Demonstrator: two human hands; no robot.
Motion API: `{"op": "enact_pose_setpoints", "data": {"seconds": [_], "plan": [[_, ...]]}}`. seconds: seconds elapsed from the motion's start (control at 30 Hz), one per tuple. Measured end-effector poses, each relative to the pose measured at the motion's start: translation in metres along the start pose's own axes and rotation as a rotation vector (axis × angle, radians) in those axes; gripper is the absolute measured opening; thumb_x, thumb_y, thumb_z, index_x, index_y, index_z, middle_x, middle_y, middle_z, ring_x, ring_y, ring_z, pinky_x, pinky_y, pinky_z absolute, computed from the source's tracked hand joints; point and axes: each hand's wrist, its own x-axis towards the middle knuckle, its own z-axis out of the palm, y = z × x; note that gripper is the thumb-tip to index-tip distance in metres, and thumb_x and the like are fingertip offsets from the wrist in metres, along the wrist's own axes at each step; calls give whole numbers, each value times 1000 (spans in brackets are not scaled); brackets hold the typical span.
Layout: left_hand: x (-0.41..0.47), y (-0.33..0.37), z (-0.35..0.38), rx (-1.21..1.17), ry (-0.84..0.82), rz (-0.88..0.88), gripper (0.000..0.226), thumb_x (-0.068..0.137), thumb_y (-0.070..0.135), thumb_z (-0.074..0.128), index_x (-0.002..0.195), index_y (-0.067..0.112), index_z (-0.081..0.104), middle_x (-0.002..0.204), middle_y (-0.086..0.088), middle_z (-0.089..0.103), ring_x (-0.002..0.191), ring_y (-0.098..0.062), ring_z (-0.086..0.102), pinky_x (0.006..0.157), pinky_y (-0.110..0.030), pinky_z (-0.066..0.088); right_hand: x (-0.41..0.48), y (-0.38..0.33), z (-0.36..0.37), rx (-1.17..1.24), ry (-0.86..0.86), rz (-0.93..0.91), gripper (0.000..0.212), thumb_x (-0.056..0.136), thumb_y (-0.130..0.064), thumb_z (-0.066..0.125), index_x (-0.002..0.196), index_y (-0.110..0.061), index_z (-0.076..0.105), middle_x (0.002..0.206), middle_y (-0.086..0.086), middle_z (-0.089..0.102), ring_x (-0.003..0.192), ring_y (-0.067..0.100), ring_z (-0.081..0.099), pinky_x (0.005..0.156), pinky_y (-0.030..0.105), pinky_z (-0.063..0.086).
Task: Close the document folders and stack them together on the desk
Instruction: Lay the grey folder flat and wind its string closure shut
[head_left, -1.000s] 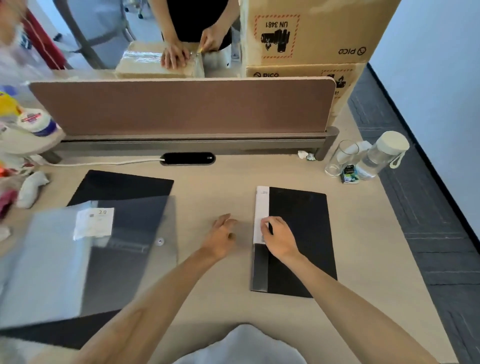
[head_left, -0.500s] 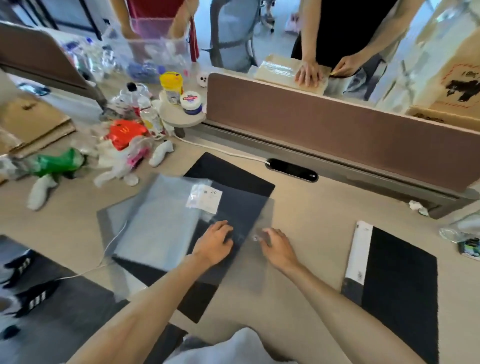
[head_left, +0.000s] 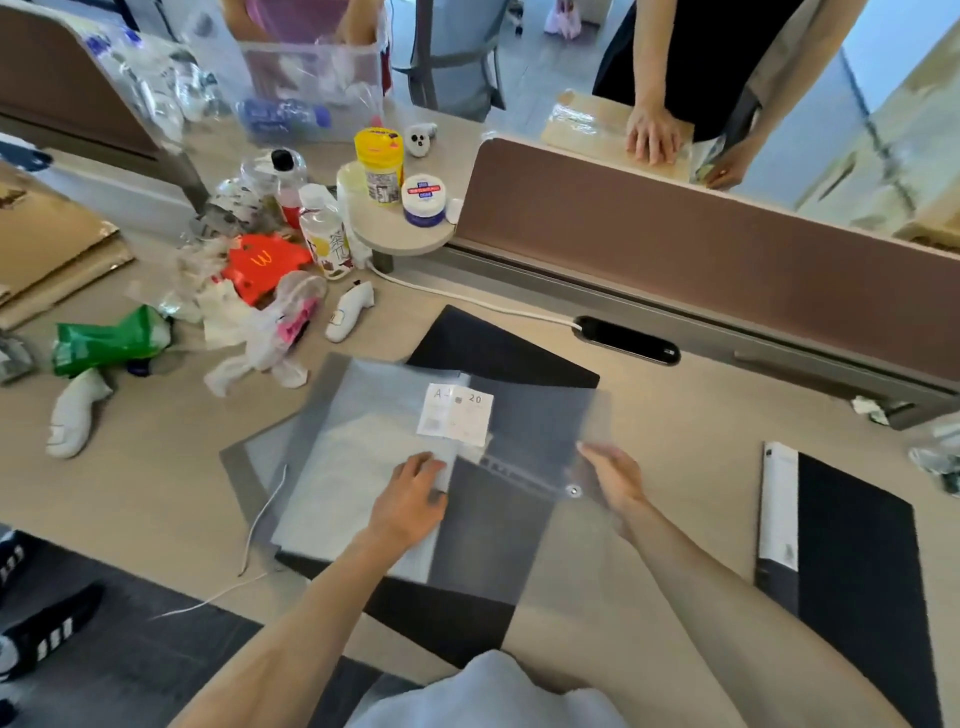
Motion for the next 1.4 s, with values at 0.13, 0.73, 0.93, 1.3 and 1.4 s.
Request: {"op": "enact_pose_setpoints", "data": {"seconds": [0.13,0.73,0.93,1.3,1.4], "plan": [[5,2,-3,22,17,4,43,93,23,51,135,18,42,148,-3,34,134,-24,34,102,-40,43,-25,1,-2,-67,-293,17,22,95,-3,54,117,-4,56,93,14,70,55,16,72,56,27,60],[-14,83,-24,-200,259,-201,37,91,29,49,122,11,42,129,-12,52,112,-35,55,94,-46,47,-43,-28,-76,-255,-471,-328,28,89,17,49,80,-9,52,70,11,56,48,2,61,45,11,45],[-39,121,-57,-507,613,-155,30,98,36,41,119,15,46,125,-8,56,103,-23,57,85,-38,48,-51,-69,-100,-211,-619,-546,23,92,13,47,82,-6,53,71,12,55,57,11,61,66,27,58],[-80,204,-84,-970,964,44,44,99,40,39,137,17,38,131,0,51,117,-15,50,96,-32,38,-76,-145,-151,-139,-655,-843,19,93,2,53,84,-12,61,70,3,63,63,5,62,67,15,51],[-88,227,-83,-1080,883,160,38,99,39,42,132,19,42,129,0,54,117,-16,54,96,-35,42,-78,-157,-158,-54,-667,-841,18,92,4,54,86,-12,61,73,7,63,63,4,64,65,14,51]]}}
